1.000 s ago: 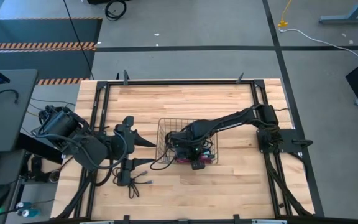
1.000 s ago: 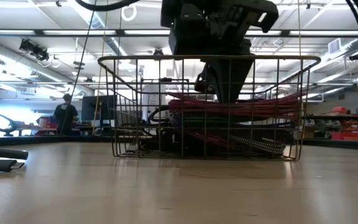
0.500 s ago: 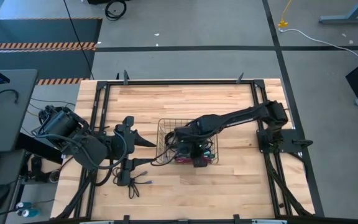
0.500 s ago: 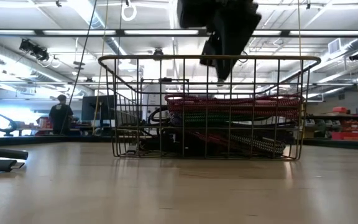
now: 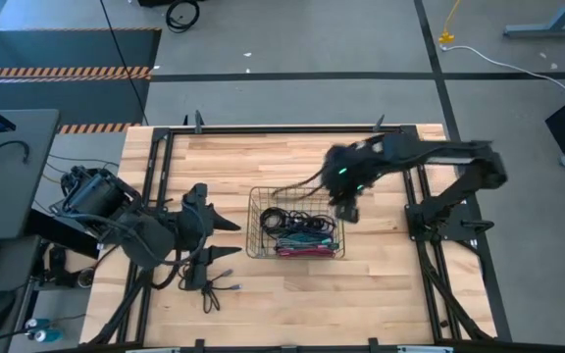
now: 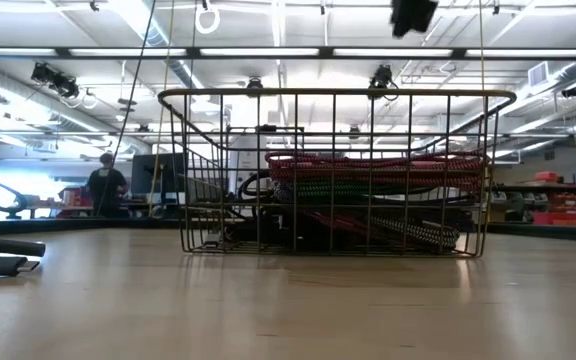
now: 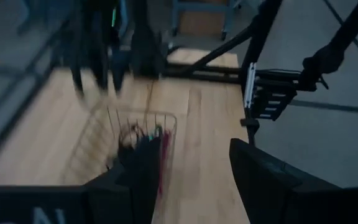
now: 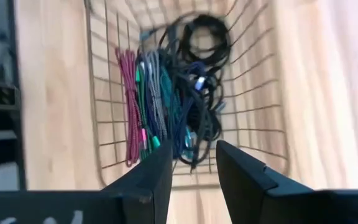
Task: Pick and place USB-C Cables
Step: Put the black charger cable into the wire basket
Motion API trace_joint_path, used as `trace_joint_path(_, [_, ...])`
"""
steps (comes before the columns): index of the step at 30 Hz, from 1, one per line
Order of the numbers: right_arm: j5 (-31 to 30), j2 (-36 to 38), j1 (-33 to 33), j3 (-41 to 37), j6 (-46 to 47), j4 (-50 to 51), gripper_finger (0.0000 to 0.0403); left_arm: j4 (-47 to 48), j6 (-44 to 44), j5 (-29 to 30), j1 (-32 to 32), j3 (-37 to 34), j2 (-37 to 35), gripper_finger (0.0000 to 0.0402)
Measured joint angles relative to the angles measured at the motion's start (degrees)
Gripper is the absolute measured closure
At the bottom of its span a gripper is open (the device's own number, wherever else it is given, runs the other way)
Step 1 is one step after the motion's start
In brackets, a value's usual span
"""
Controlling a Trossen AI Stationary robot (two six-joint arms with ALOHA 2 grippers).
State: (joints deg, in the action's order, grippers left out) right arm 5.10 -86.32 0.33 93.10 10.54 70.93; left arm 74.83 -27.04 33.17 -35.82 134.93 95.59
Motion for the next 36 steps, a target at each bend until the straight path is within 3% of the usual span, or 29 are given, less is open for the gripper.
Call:
trace_joint_path(6, [-0.3,11.0,-2.7,0.0,4.4,0.1,0.0273,7.3,-15.0,-13.2,2.4,0.0,1.8,0.0208])
trace_joint_path(12, [-1.0,18.1,-3.0,0.0,7.6,-0.2,0.0273,15.3,-24.4,-21.1,2.2,-0.6,7.5,0.0226])
trace_joint_path(17, [-1.0,21.0,-2.9,0.0,9.3,-0.2,0.0273,15.1,-24.8,-27.1,0.9,-6.9,11.6,0.0247])
trace_joint_path(23, [-1.0,21.5,-1.9,0.0,9.3,-0.1,0.0273,13.4,-28.6,-33.9,-1.7,-22.8,15.1,0.025])
trace_joint_path(27, [-0.8,20.7,-0.6,0.0,9.3,-0.1,0.0273,-0.7,-30.2,-42.8,-1.7,-35.9,15.3,0.0241])
trace_joint_path(32, [-0.3,19.6,1.3,0.0,9.5,-0.1,0.0273,-23.9,-29.7,-45.0,-3.3,-48.3,15.2,0.0219])
trace_joint_path(36, [0.6,18.7,2.6,0.0,10.9,0.1,0.0273,-29.4,-30.8,-49.4,-4.4,-54.5,15.3,0.0196])
